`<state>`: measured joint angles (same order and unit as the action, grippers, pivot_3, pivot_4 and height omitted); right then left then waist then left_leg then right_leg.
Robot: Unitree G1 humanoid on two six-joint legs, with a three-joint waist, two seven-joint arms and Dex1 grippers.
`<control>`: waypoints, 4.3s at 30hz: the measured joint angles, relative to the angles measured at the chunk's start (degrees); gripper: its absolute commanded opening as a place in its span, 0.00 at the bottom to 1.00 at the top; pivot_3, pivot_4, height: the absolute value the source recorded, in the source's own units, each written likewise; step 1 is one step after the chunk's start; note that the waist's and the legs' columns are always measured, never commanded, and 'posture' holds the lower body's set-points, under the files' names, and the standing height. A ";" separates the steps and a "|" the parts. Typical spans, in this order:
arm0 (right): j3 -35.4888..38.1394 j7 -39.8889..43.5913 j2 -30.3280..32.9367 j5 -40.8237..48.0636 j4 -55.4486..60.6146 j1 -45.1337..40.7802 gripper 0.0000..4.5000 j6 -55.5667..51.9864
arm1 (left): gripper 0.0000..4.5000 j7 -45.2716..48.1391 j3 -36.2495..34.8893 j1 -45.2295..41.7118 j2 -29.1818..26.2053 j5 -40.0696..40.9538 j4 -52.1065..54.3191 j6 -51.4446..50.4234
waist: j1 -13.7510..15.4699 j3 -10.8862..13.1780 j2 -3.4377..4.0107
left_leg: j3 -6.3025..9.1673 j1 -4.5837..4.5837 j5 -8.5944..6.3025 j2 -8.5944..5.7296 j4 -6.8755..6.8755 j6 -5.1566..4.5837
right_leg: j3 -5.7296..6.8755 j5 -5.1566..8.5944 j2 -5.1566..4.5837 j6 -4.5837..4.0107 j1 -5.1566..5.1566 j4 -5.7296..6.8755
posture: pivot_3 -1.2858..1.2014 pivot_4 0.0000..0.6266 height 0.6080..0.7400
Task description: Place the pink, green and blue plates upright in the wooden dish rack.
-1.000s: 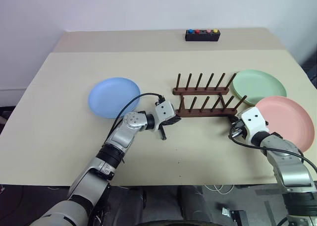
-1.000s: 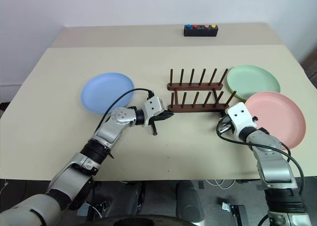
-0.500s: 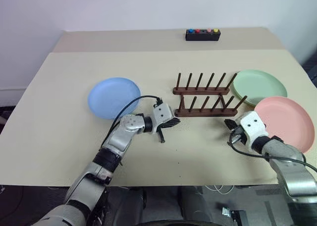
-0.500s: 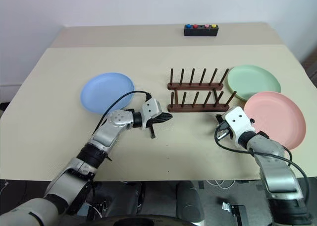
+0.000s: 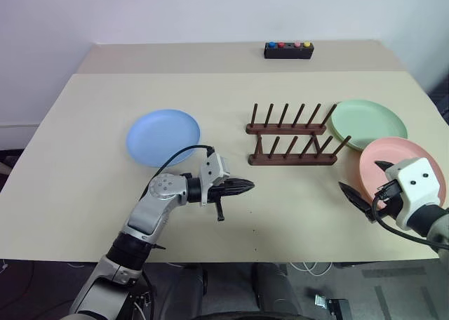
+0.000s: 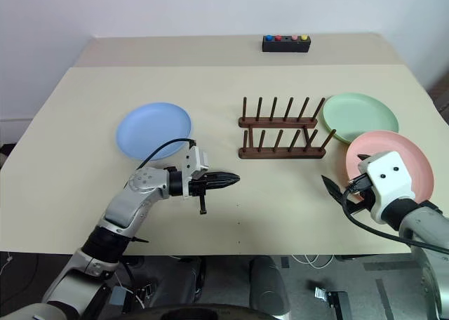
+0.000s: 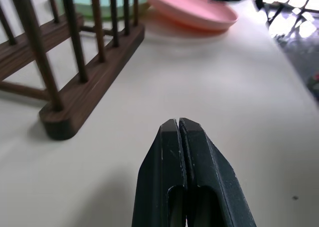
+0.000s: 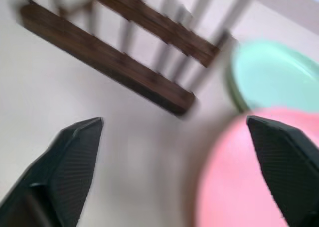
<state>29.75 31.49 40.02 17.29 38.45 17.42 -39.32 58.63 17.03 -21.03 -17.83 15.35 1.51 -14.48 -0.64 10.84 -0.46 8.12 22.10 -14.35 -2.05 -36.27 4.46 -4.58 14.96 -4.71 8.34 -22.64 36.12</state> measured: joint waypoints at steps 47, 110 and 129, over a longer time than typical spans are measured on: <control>3.81 7.59 6.73 7.41 1.04 -29.31 0.01 1.36 | 0.00 2.13 1.17 -4.18 2.53 0.27 -5.63 7.90 | -0.16 0.05 -0.06 | -0.02 0.09 0.00 0.01 0.01 -0.01 | 0.01 -0.01 0.00 0.01 -0.05 -0.07 | 0.52 0.24 1.00; -0.37 25.40 7.97 41.34 -45.34 -44.49 0.01 -9.19 | 0.00 -1.28 -3.26 -0.82 -3.17 2.81 3.24 3.33 | -0.18 0.05 0.00 | -0.03 0.18 -0.01 0.01 0.05 -0.03 | 0.00 -0.02 0.00 0.01 -0.20 -0.02 | 0.52 0.24 1.00; 1.30 25.61 7.95 41.55 -46.26 -42.16 0.38 -10.37 | 0.00 -1.19 -3.24 -0.82 -3.48 2.82 3.28 2.66 | -0.21 0.05 0.00 | -0.03 0.18 -0.01 0.00 0.05 -0.03 | 0.00 -0.02 0.00 0.01 -0.20 -0.02 | 0.52 0.24 1.00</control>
<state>31.05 57.10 47.98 58.84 -7.81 -24.75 -49.69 57.44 13.79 -21.85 -21.31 18.17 4.79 -11.82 -0.85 10.88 -0.46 8.09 22.29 -14.36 -2.05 -36.22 4.43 -4.58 14.94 -4.71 8.35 -22.85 36.10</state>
